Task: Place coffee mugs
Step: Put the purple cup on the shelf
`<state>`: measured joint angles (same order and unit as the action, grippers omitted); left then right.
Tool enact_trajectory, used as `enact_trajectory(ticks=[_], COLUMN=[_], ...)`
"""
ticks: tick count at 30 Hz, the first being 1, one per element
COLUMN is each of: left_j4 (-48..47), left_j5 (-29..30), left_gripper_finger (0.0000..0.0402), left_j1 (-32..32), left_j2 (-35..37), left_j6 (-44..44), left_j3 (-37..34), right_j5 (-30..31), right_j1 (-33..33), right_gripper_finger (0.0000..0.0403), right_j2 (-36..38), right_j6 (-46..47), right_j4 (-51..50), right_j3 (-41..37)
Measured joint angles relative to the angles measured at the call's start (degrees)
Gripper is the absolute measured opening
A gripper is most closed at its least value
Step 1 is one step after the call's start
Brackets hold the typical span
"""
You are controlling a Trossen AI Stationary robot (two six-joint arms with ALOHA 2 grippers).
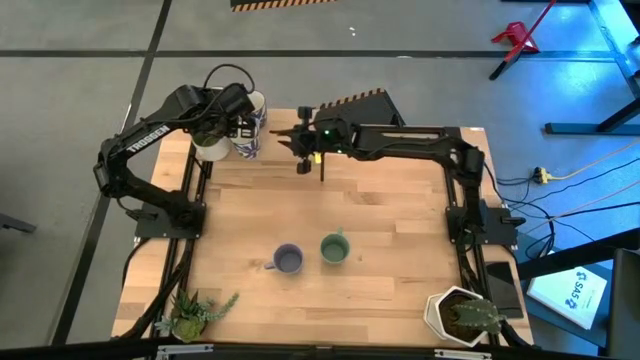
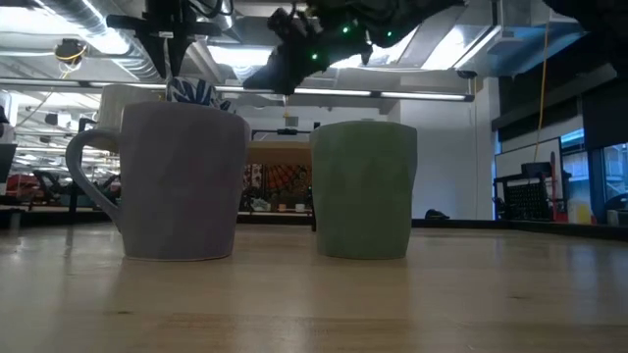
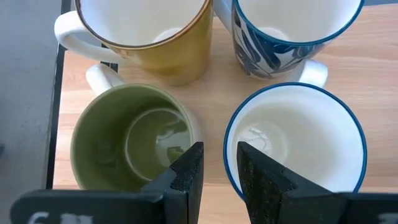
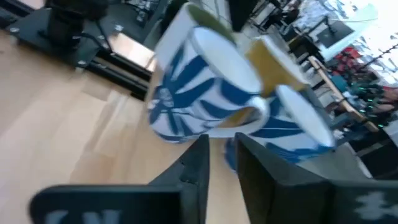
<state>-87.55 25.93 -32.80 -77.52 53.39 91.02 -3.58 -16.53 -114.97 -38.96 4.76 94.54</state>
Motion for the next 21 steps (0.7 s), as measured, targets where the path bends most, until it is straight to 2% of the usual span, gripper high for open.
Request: enact_trajectory(ticks=[8,16,21], left_j4=[-0.3,1.0,7.0], left_j5=[-0.1,-4.3,-13.7], left_gripper_finger=[0.0091,0.0091,0.0091], left_j1=[0.0,1.5,6.3], left_j2=[0.3,5.8,10.4], left_j6=[-1.8,-3.4,-9.3], left_j3=[0.0,2.4,3.6], right_j5=[0.0,-2.4,-5.0], right_j1=[0.0,0.0,0.1], right_gripper_finger=[0.0003,0.0016,0.0017], right_j2=[-2.4,3.8,10.0], right_j6=[0.6,-0.8,-1.7], right_j4=[0.1,-5.6,-18.8], right_j3=[0.0,0.1,0.0])
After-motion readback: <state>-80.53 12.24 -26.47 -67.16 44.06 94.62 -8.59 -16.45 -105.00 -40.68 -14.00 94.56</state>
